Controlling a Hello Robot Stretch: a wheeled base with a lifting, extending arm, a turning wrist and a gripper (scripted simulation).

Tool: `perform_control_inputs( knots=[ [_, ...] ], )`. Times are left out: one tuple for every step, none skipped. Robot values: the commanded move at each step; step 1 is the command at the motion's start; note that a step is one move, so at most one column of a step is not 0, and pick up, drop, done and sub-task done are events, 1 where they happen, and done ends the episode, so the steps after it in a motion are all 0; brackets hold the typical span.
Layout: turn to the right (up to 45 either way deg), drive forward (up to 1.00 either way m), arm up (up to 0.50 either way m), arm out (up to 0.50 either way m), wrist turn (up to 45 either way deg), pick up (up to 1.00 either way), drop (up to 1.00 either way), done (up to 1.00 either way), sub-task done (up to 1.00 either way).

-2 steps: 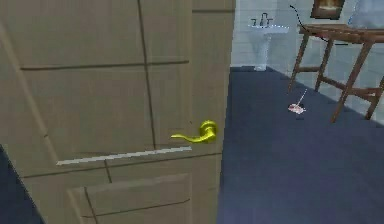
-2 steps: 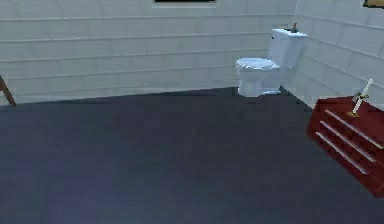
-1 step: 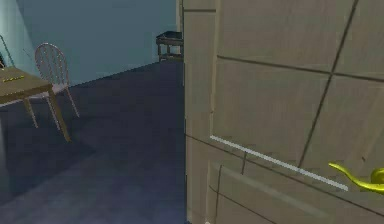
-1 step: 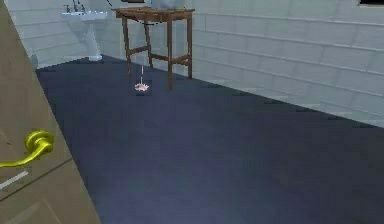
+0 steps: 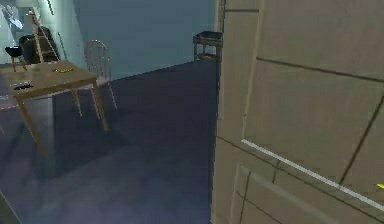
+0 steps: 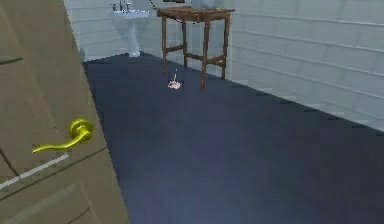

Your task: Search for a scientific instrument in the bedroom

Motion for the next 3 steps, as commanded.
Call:
perform_control_inputs(
  knots=[
    [0.0,0.7,0.0,0.0,0.0,0.0,0.0,0.0,0.0],
    [-42.0,0.0,0.0,0.0,0.0,0.0,0.0,0.0,0.0],
    [0.0,0.15,0.0,0.0,0.0,0.0,0.0,0.0,0.0]
  ],
)
